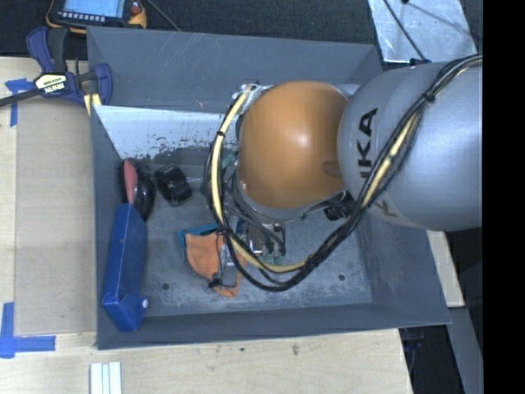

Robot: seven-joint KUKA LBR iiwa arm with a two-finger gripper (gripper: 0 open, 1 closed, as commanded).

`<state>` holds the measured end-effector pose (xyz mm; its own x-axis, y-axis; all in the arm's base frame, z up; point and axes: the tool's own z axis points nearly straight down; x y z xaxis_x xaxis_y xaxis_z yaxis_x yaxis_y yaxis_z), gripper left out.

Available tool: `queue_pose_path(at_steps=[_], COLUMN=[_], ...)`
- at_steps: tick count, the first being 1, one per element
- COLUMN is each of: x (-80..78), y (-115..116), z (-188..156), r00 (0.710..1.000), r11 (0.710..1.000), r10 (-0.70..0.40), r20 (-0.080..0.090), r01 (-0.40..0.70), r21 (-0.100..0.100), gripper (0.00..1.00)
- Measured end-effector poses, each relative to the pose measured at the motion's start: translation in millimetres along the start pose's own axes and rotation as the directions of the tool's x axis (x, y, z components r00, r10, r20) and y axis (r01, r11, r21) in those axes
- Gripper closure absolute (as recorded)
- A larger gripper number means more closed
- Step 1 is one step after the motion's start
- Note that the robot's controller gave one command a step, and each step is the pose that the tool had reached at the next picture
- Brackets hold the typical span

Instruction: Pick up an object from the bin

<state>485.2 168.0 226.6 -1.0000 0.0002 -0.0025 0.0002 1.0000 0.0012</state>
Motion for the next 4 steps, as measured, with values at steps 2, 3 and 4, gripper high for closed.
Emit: queue_pose_path(at_steps=[2,3,4], x=[-13.1,-88.0,-88.0], y=[-6,20,20], z=[80,156,156], r00=[1.000,1.000,1.000], r11=[1.000,1.000,1.000], r10=[0.016,0.019,0.019], r20=[-0.003,-0.007,-0.007], r01=[-0.016,-0.019,-0.019], r21=[0.002,0.002,0.002], gripper=[0.00,1.00,1.00])
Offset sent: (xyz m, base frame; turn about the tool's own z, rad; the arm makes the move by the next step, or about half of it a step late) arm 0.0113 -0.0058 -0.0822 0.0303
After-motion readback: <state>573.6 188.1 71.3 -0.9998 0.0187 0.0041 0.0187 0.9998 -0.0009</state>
